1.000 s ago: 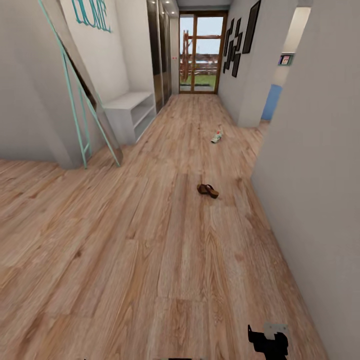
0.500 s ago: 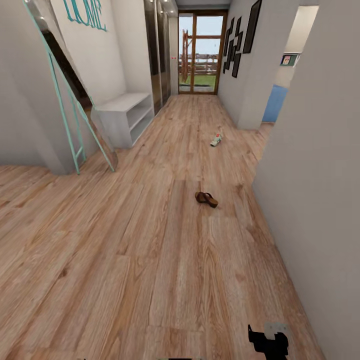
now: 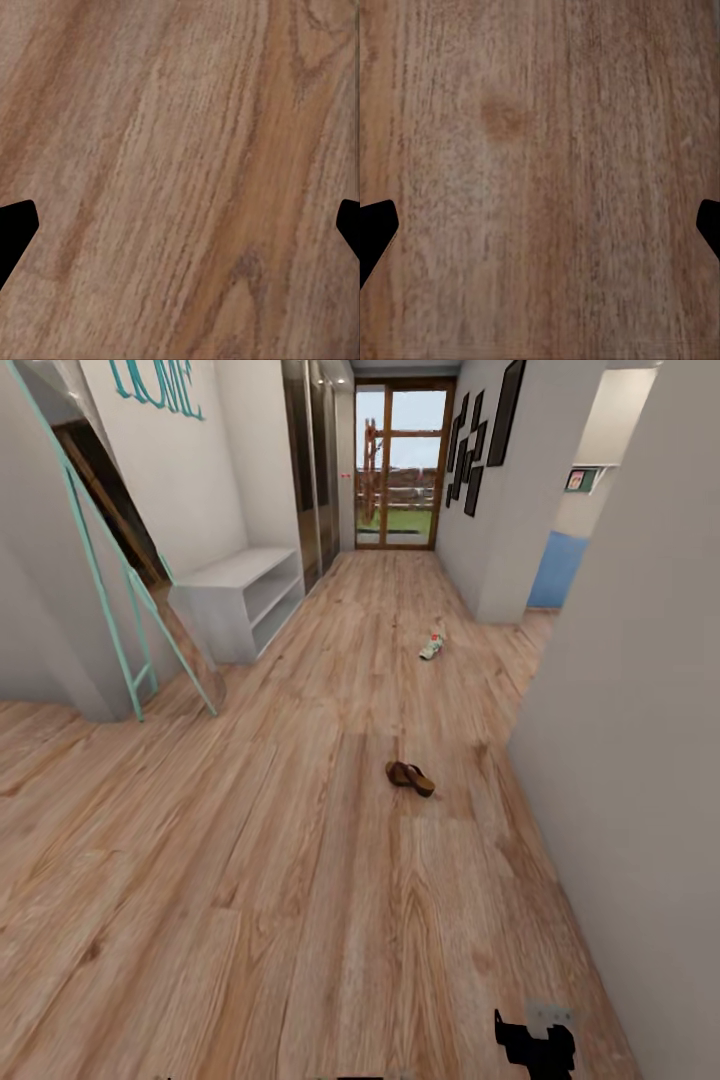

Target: Pick up the two gym shoes and the two sandals from the corridor floor and place them onto the hallstand (shoe rack) in the corridor, making sure they are on the rack and not on the floor. Arrange them so the two gym shoes are next to each other and the two sandals are next to each other.

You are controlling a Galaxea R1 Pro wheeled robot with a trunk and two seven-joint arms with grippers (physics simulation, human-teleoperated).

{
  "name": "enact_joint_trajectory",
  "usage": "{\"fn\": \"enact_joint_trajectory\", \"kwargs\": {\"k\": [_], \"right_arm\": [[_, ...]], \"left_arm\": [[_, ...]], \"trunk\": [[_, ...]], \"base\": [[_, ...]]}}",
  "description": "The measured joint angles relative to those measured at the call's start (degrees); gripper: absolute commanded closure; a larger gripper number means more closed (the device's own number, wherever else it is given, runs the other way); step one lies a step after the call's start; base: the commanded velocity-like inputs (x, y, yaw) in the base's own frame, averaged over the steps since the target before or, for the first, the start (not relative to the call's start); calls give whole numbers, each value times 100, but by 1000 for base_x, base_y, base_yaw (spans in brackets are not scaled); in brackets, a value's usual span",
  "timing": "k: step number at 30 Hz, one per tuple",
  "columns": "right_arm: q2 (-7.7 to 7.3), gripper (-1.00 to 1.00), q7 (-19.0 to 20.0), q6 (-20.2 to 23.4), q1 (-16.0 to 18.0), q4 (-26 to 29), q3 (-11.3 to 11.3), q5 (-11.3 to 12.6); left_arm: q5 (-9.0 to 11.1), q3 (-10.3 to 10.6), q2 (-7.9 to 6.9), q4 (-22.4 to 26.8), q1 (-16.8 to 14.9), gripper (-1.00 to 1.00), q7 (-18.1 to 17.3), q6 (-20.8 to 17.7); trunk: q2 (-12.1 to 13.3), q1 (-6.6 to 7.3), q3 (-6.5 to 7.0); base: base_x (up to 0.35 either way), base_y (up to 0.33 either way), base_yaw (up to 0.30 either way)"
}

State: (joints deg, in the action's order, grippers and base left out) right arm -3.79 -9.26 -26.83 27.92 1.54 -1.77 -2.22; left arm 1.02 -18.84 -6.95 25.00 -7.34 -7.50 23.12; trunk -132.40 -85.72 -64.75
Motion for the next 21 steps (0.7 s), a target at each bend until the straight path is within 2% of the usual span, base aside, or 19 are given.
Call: {"fn": "enact_joint_trajectory", "kwargs": {"k": [21], "right_arm": [[1, -100, 0, 0, 0, 0, 0, 0]], "left_arm": [[1, 0, 3, 0, 0, -100, 0, 1]], "trunk": [[0, 0, 0]], "base": [[338, -77, 0]]}}
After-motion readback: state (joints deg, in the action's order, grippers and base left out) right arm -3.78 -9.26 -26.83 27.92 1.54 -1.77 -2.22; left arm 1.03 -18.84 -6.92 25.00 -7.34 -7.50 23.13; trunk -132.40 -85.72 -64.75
